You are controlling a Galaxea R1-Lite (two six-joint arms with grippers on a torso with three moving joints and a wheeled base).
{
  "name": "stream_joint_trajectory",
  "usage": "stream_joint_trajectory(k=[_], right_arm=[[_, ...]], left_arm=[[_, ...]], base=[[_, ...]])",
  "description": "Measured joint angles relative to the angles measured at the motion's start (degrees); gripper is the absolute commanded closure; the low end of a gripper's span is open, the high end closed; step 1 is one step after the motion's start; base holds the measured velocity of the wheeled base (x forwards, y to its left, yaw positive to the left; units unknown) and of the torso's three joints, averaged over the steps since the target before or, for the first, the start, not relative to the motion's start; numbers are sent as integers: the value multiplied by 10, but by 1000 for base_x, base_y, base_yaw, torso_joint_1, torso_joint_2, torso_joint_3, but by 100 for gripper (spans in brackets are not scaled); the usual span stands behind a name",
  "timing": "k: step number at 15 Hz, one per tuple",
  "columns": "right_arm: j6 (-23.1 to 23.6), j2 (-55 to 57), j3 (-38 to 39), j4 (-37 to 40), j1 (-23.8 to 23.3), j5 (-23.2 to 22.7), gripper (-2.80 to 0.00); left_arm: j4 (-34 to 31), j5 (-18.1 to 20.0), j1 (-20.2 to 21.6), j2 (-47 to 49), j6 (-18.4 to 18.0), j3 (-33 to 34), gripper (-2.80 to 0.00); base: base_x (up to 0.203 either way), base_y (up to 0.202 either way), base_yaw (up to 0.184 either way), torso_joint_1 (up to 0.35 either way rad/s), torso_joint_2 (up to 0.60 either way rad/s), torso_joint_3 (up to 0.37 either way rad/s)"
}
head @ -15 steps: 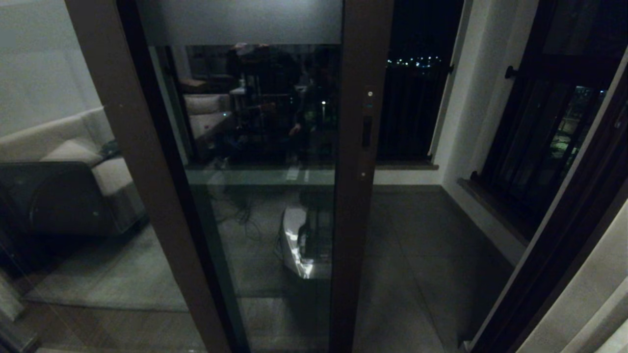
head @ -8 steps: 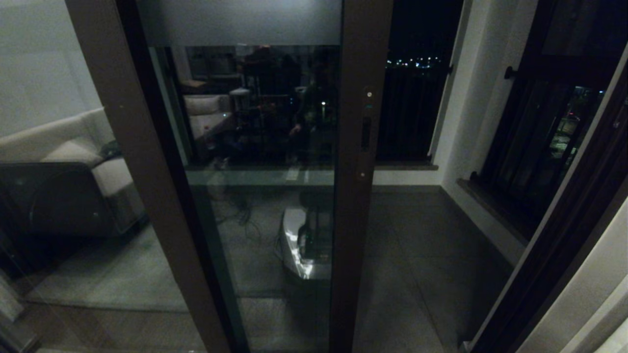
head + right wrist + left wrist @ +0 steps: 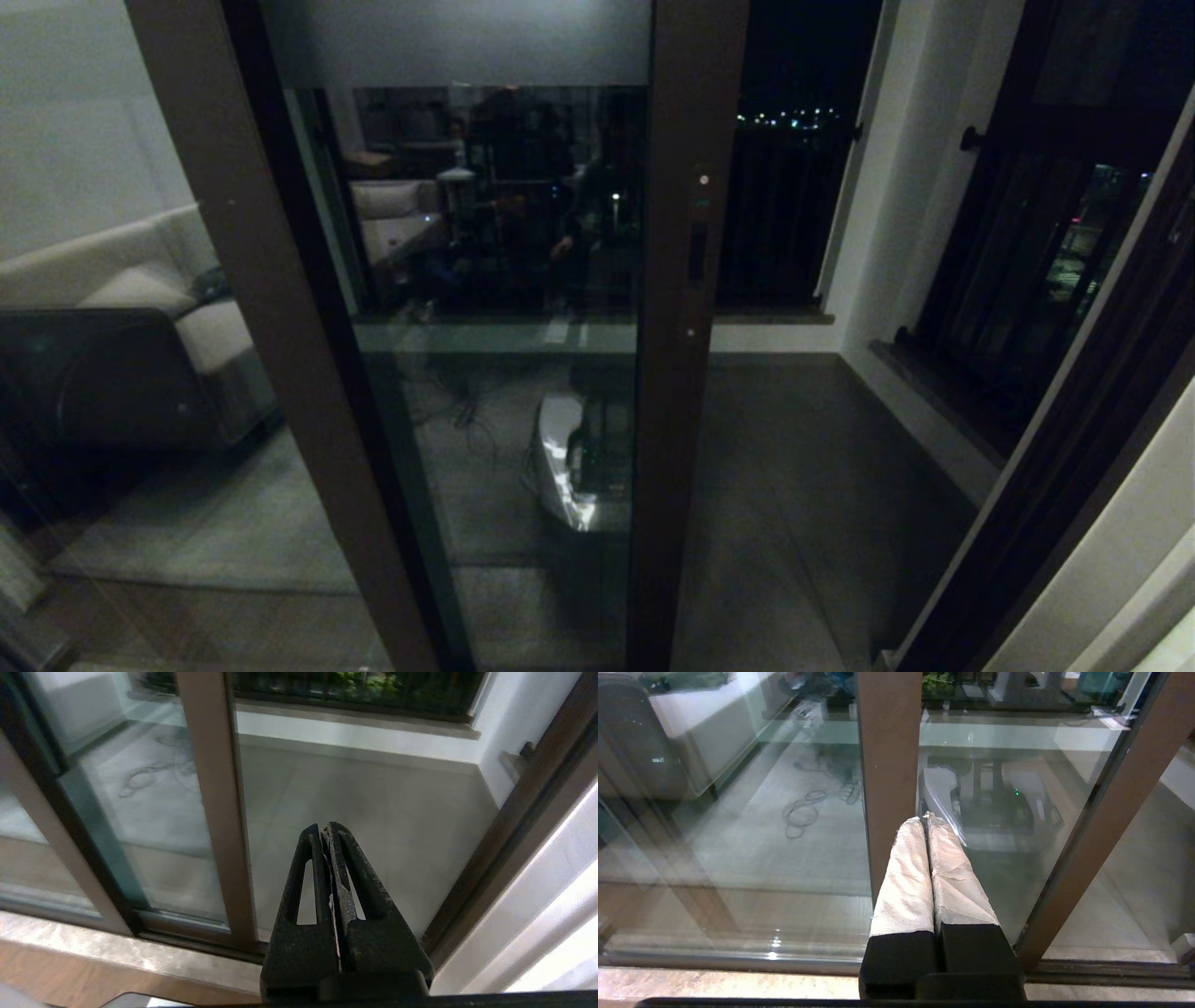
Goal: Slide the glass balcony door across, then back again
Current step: Open the slid door
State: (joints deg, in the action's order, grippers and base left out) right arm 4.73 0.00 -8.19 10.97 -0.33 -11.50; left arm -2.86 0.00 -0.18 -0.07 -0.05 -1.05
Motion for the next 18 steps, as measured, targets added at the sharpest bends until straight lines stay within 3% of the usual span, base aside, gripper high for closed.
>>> stream_joint_trajectory(k=[3, 4, 6, 11, 18], right_arm=[[-6, 0, 44, -37, 0, 98, 0], [-10, 0, 58, -69, 1, 108, 0], [8, 0, 69, -83, 1, 101, 0], [-41, -1, 71, -85, 1, 108, 0], [-43, -1, 72, -85, 1, 108, 0]], left_arm=[[0, 0, 0, 0, 0, 0, 0], [0, 0, 0, 0, 0, 0, 0], [0, 0, 0, 0, 0, 0, 0], [0, 0, 0, 0, 0, 0, 0], [0, 0, 0, 0, -1, 0, 0]], base=[[0, 0, 0, 0, 0, 0], [0, 0, 0, 0, 0, 0], [0, 0, 0, 0, 0, 0], [0, 0, 0, 0, 0, 0], [0, 0, 0, 0, 0, 0]])
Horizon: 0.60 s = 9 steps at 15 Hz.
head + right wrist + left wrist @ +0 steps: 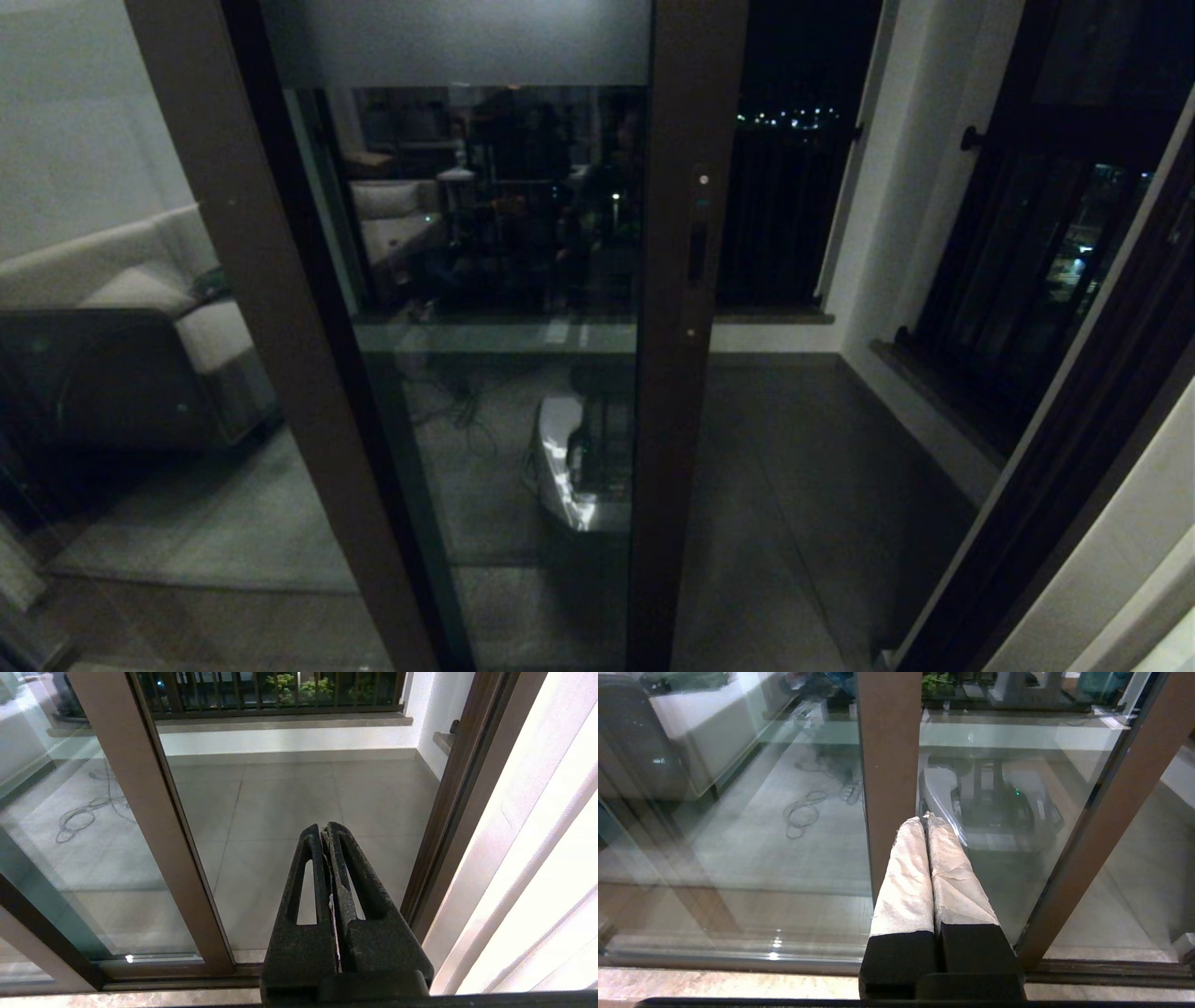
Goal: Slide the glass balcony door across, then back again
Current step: Open the slid door
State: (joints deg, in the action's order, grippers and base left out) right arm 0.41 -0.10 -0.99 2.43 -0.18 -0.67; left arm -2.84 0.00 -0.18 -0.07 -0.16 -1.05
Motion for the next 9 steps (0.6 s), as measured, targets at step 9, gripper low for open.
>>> stream_joint_trajectory(k=[9], right_arm=[[0, 0, 0, 1, 0, 0, 0]], left_arm=[[-11, 134, 5, 111, -12, -198, 0]], base=[[0, 0, 0, 0, 0, 0]])
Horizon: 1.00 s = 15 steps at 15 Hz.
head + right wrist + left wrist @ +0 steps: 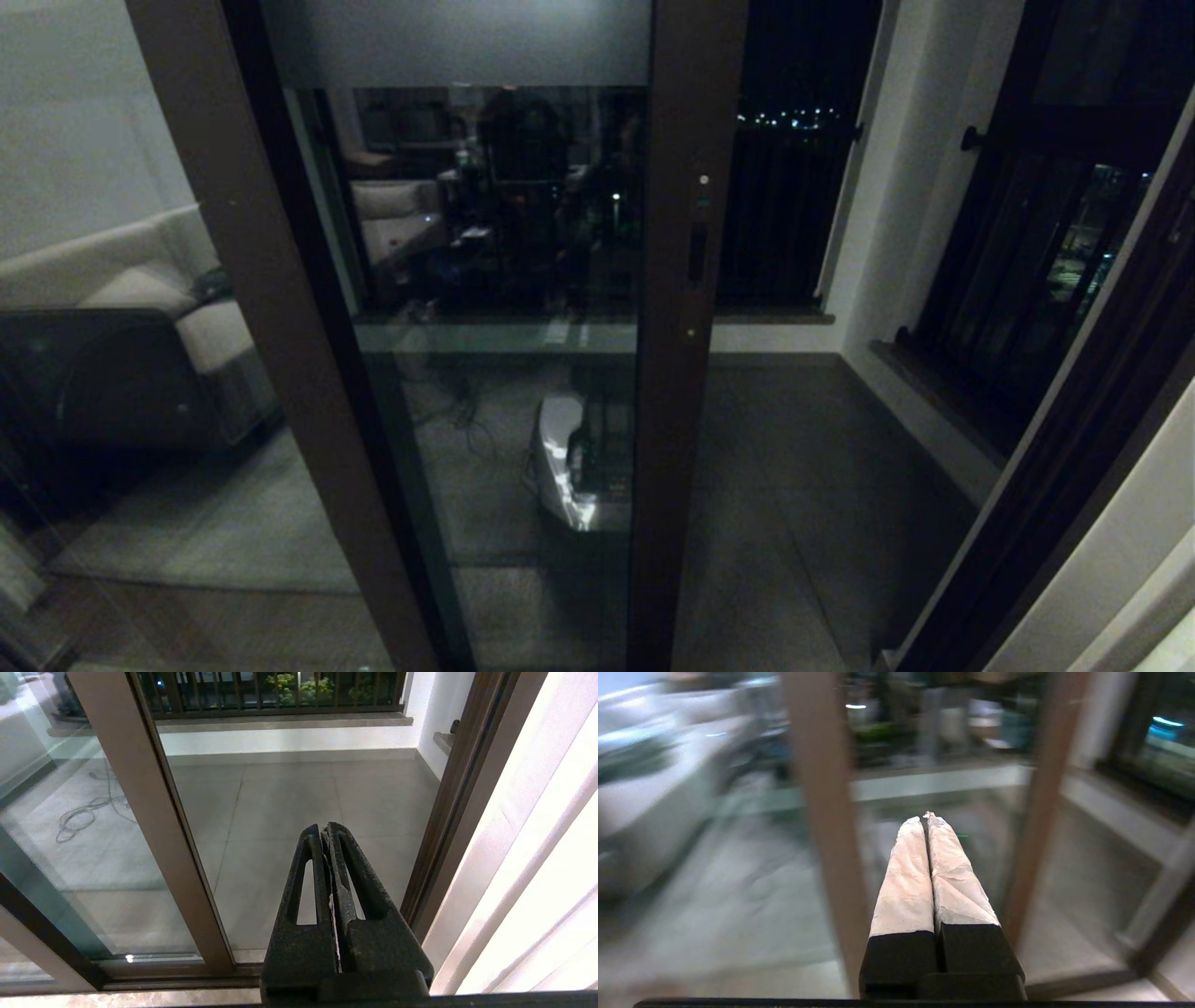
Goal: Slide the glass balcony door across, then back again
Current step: Open the slid door
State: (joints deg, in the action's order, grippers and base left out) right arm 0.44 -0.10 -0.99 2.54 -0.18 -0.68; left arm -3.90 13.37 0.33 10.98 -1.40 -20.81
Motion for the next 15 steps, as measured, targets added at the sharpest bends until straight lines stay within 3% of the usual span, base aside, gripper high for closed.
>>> stream_joint_trajectory(k=[3, 7, 9, 12, 15], right_arm=[[0, 0, 0, 0, 0, 0, 0], [0, 0, 0, 0, 0, 0, 0], [0, 0, 0, 0, 0, 0, 0], [0, 0, 0, 0, 0, 0, 0], [0, 0, 0, 0, 0, 0, 0]], left_arm=[[18, 39, 4, 120, -2, -79, 0], [91, 22, -16, 327, -14, -191, 0], [119, -27, -94, 422, -15, -265, 0], [137, -139, -258, 559, 0, -385, 0], [143, -203, -354, 666, 36, -509, 0]], base=[[0, 0, 0, 0, 0, 0], [0, 0, 0, 0, 0, 0], [0, 0, 0, 0, 0, 0], [0, 0, 0, 0, 0, 0], [0, 0, 0, 0, 0, 0]])
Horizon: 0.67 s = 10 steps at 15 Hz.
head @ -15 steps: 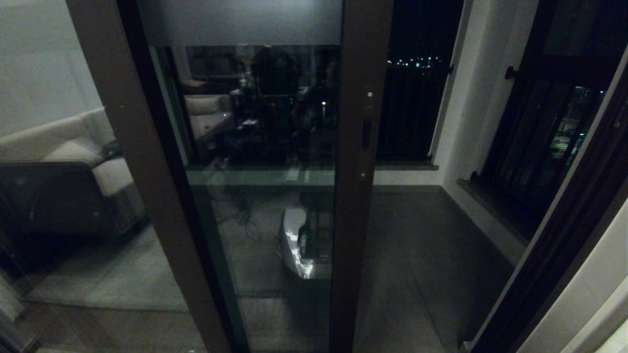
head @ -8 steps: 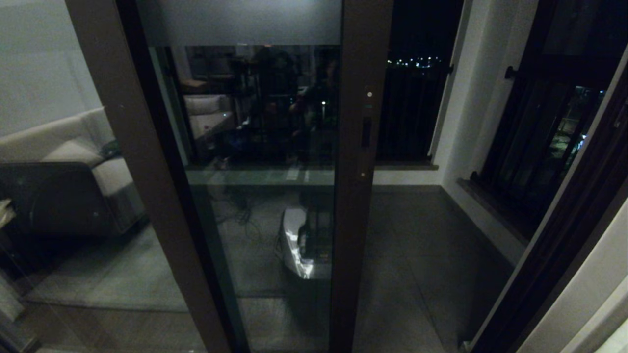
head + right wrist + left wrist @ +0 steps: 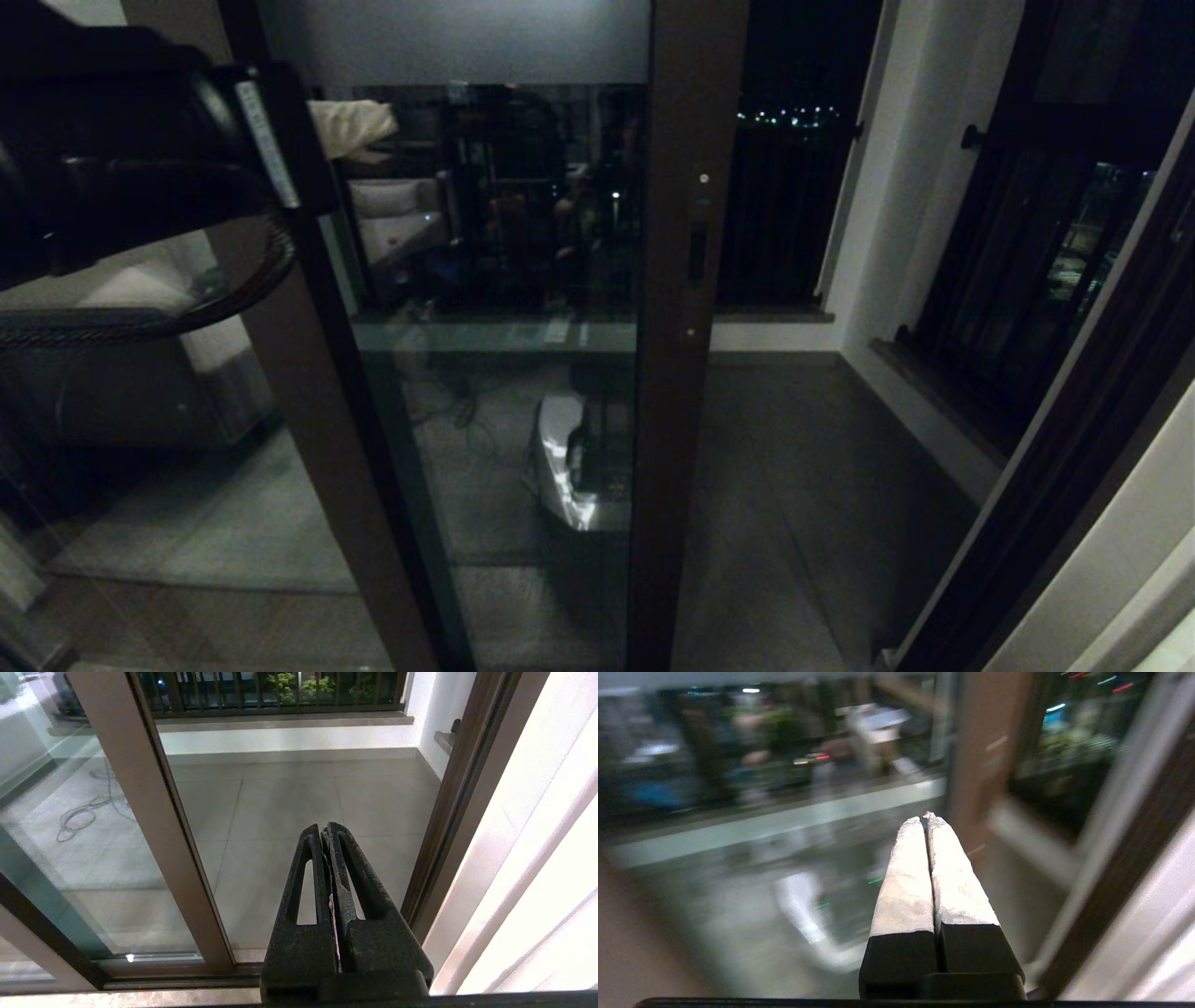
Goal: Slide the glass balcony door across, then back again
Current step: Open the slid door
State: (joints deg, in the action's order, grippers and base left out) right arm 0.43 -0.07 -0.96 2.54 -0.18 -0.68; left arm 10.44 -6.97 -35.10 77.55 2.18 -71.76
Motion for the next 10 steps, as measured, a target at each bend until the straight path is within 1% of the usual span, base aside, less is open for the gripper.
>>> stream_joint_trajectory(k=[2, 4, 6, 10], right_arm=[[0, 0, 0, 0, 0, 0, 0], [0, 0, 0, 0, 0, 0, 0], [0, 0, 0, 0, 0, 0, 0], [0, 0, 0, 0, 0, 0, 0]], left_arm=[[0, -8, -32, 57, 13, -57, 0], [1, -8, -52, 115, 25, -111, 0], [1, 3, -62, 173, 32, -169, 0], [1, 32, -70, 289, 35, -297, 0]], base=[[0, 0, 0, 0, 0, 0], [0, 0, 0, 0, 0, 0], [0, 0, 0, 0, 0, 0], [0, 0, 0, 0, 0, 0]])
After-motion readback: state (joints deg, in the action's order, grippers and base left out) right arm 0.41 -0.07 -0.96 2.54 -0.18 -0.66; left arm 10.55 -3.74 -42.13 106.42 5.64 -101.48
